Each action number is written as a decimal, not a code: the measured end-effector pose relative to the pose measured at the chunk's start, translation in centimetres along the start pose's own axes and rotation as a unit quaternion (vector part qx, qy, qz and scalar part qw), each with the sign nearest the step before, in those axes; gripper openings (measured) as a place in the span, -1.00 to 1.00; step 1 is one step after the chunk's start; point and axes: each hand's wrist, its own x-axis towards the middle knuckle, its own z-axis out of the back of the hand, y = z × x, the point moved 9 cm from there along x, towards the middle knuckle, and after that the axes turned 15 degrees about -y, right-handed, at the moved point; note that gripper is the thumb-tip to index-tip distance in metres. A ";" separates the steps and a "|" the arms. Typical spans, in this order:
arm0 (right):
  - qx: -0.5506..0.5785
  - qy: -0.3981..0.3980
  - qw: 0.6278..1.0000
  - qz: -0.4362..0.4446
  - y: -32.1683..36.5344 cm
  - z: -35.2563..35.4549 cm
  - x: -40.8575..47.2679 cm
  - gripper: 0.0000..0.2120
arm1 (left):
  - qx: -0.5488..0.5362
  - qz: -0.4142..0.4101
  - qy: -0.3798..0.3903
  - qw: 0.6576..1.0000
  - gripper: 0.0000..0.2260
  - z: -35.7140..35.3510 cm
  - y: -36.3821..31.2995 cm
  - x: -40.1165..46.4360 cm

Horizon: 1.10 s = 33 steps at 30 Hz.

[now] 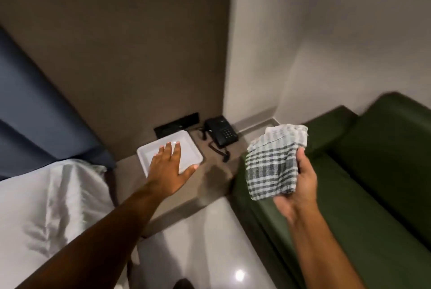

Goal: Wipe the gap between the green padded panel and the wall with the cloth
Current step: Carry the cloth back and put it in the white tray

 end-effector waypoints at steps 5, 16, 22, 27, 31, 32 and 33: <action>-0.070 0.030 0.995 -0.057 -8.8 -10.1 5.1 -0.53 | 0.039 0.064 -0.007 0.997 0.04 0.1 11.5 3.0; -0.243 0.014 0.960 -0.140 -28.1 -17.7 24.1 -0.59 | 0.067 0.132 0.045 0.988 -0.17 -15.4 24.5 7.7; -0.288 0.041 0.949 -0.122 -38.1 -16.7 37.2 -0.61 | 0.034 0.166 0.059 0.984 -0.14 -26.7 28.4 11.0; -0.582 0.072 0.809 0.029 -45.7 -13.2 44.4 -0.63 | 0.044 0.149 0.030 0.987 -0.24 -33.7 30.5 12.0; -0.817 0.226 0.504 0.168 -49.8 -11.3 44.7 -0.43 | 0.076 0.137 0.005 0.988 -0.26 -35.3 30.6 11.7; -0.819 0.238 0.474 0.219 -49.5 -11.6 44.7 -0.42 | 0.084 0.135 0.004 0.987 -0.26 -35.2 30.6 11.8; -0.810 0.250 0.455 0.272 -49.0 -12.5 44.4 -0.42 | 0.090 0.135 0.005 0.987 -0.25 -35.1 30.6 11.8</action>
